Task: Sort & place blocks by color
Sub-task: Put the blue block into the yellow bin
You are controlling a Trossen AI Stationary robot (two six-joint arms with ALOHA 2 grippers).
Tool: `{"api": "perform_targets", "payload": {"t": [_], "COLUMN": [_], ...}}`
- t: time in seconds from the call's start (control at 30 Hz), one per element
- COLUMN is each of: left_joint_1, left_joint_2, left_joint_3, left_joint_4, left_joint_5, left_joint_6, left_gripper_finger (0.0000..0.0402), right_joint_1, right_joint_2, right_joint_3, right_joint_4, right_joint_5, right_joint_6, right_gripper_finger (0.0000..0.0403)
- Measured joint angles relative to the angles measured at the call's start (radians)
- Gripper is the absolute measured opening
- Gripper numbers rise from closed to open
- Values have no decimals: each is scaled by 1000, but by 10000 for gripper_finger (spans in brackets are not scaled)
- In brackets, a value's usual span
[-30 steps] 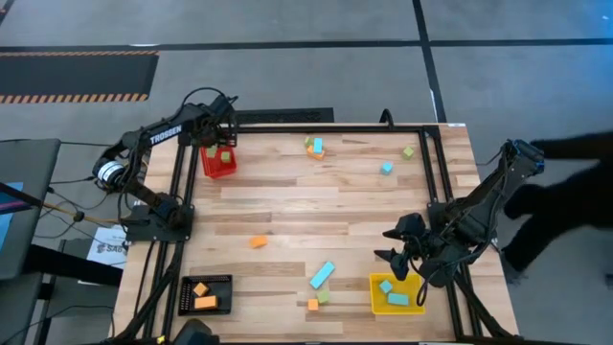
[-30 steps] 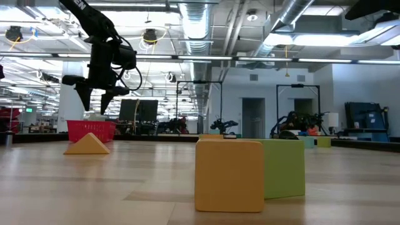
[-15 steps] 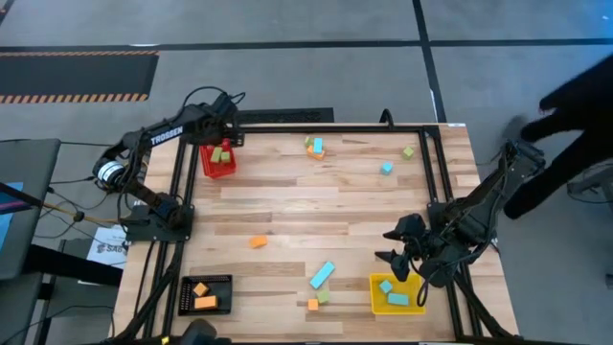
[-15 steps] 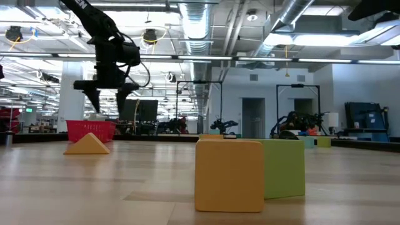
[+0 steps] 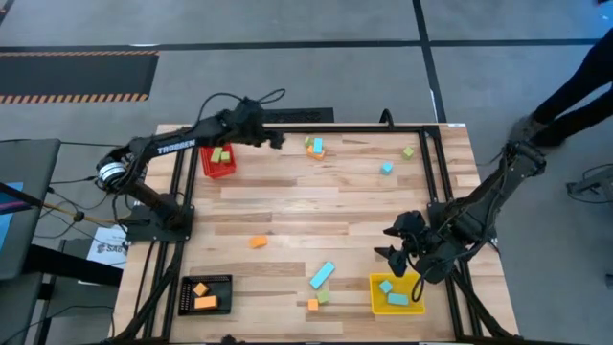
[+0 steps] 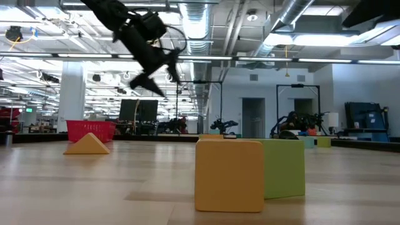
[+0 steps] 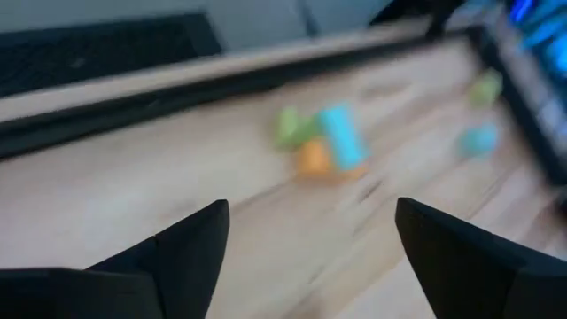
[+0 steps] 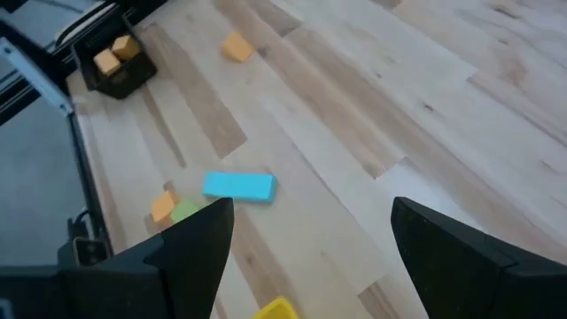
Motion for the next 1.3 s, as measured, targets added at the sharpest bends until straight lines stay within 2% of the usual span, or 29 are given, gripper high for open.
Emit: {"api": "perform_targets", "payload": {"t": [0.13,0.33,0.57,0.8,1.0,1.13,1.3], "left_joint_1": [-73,-134,-150,-171,-172,-172,-172], "left_joint_2": [101,317,559,740,803,802,809], "left_joint_3": [47,257,592,840,917,915,915], "left_joint_4": [104,74,-196,-341,-474,-466,-460], "left_joint_5": [-29,-52,-187,-217,-280,-314,-296], "left_joint_6": [-126,-104,-98,-120,-165,-166,-167], "left_gripper_finger": [285,253,226,213,220,223,223], "right_joint_1": [-30,-57,-51,-41,-41,-34,-35], "right_joint_2": [-1,-1,-1,0,0,0,0], "right_joint_3": [0,0,0,0,0,0,0], "right_joint_4": [8,4,8,7,5,1,1], "right_joint_5": [-4,-97,-167,-169,-185,-185,-184], "right_joint_6": [1,1,12,11,1,-16,-33], "right_gripper_finger": [327,327,327,327,327,327,327]}}
